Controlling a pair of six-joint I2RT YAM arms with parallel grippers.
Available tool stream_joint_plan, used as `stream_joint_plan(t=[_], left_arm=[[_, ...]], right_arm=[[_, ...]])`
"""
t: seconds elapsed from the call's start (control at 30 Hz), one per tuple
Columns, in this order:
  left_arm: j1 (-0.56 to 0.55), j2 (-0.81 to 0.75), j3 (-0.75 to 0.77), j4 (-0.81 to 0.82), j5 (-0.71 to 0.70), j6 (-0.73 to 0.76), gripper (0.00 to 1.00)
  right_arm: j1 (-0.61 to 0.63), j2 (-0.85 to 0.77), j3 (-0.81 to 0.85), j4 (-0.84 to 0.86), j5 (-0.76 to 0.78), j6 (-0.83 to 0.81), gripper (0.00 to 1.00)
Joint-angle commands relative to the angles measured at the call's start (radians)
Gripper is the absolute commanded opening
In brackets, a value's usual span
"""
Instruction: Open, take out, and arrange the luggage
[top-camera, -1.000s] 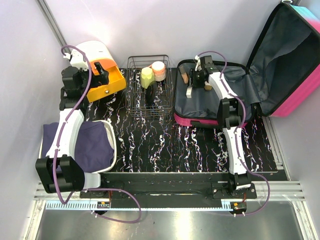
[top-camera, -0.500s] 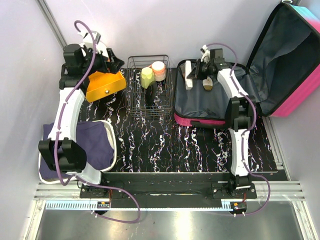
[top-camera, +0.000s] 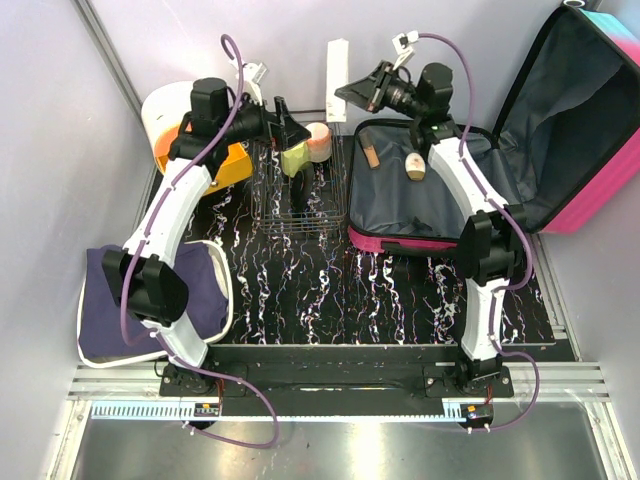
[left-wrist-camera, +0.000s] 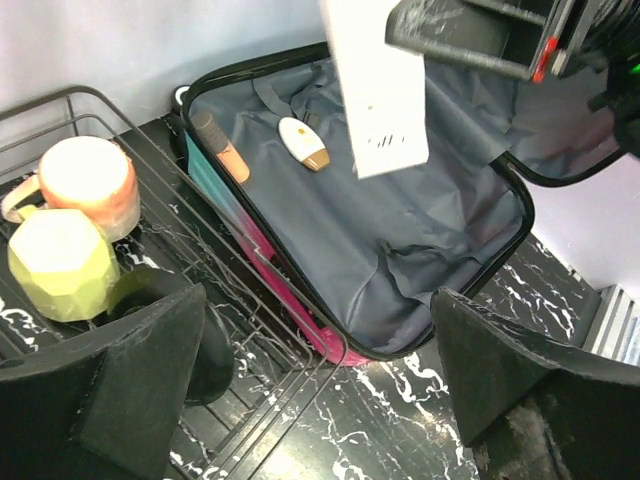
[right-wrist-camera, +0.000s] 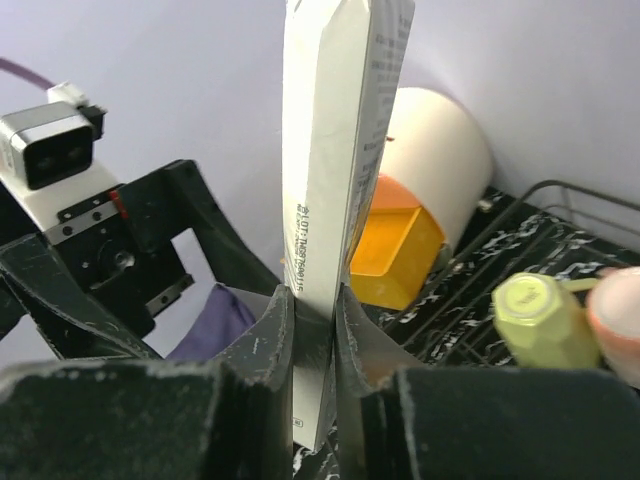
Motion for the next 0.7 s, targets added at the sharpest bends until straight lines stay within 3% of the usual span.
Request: stream_joint_plan(t=[0.0,0.67], left_arm=[[-0.022,0.0,0.045,0.09,-0.069,-0.095,0.99],[-0.096,0.094,0.027,0.173,-0.132,-0.247,0.73]], right_arm=[[0.046,-0.039,-0.067,0.182,-0.005,0.089,0.09],[0.117,-0.08,-0.162,0.27,0.05,0.116,0.1]])
